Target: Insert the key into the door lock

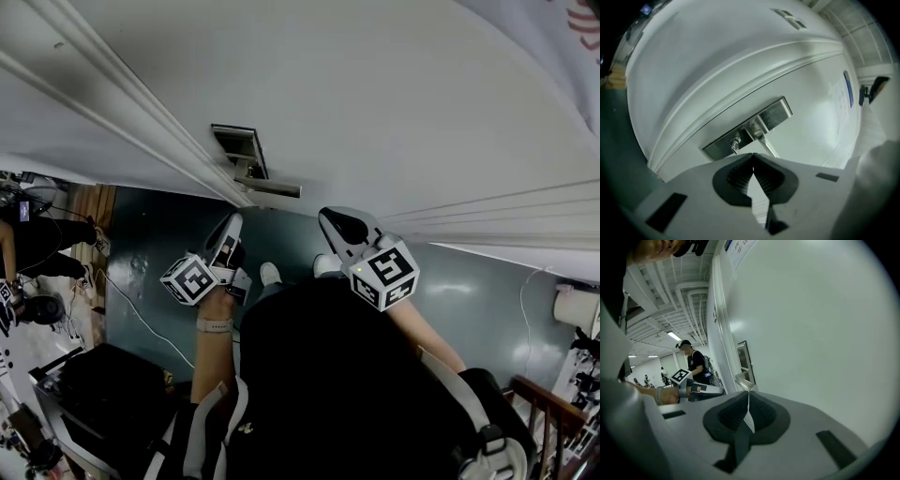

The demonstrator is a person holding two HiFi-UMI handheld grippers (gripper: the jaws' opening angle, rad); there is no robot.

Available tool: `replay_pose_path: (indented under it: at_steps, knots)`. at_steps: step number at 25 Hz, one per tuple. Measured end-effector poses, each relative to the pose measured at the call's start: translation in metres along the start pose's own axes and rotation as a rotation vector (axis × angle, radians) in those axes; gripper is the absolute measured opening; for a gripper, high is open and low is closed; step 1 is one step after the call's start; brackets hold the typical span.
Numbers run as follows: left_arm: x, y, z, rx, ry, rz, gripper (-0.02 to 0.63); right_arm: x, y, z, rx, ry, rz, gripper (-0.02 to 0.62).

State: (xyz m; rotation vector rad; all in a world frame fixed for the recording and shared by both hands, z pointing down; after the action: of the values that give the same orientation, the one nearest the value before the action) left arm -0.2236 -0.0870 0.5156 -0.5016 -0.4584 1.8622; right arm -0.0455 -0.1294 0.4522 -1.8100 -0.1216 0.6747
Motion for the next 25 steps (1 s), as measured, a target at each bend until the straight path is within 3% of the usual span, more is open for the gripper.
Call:
replay_pose_path:
  at_steps: [3, 14, 25]
  knots:
    - [0.010, 0.008, -0.011, -0.126, 0.020, 0.008, 0.009, -0.005, 0.006, 0.009, 0.012, 0.030, -0.006, 0.017]
    - [0.049, 0.032, -0.050, -0.473, 0.112, -0.009, 0.009, -0.016, 0.035, 0.046, 0.074, 0.134, -0.036, 0.017]
    - [0.071, 0.056, -0.079, -0.734, 0.160, -0.109, 0.009, -0.025, 0.063, 0.071, 0.195, 0.194, -0.092, 0.017]
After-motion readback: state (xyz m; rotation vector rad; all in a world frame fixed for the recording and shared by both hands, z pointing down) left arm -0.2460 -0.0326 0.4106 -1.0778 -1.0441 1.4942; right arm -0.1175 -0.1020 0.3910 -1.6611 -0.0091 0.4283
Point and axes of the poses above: the fingertips, and each gripper's own axes: x backward along the fingers, z to its left, y out of its top, the point moved 1 cm from there along x, backward along the fingers, and after that the axes turned 2 degrees about -y, right-handed, at the moved point
